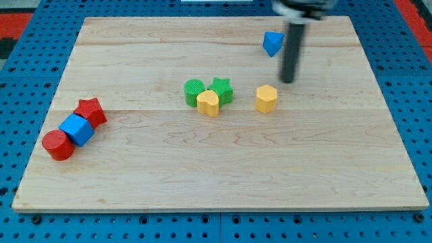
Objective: Move blue triangle near to the red star
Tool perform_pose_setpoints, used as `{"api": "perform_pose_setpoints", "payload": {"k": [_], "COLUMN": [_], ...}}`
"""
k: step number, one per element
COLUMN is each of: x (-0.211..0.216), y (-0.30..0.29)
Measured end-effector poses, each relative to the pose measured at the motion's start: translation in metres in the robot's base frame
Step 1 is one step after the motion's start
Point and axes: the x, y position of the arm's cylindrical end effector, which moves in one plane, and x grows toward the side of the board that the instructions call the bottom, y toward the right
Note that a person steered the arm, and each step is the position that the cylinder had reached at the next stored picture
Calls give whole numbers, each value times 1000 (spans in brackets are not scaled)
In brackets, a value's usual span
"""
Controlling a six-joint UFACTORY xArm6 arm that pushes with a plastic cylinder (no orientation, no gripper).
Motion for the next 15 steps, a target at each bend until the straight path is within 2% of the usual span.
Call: {"api": "perform_pose_setpoints", "payload": {"k": [1,3,4,5,7,9,10,11,12,13,14,15], "x": [-58,-112,-131,-162,-74,-103,-67,-29,-34,-56,-83,-39], "y": [18,-147,-101,-108,-274,-231,-157,-188,-218,-145,-190,-278]}}
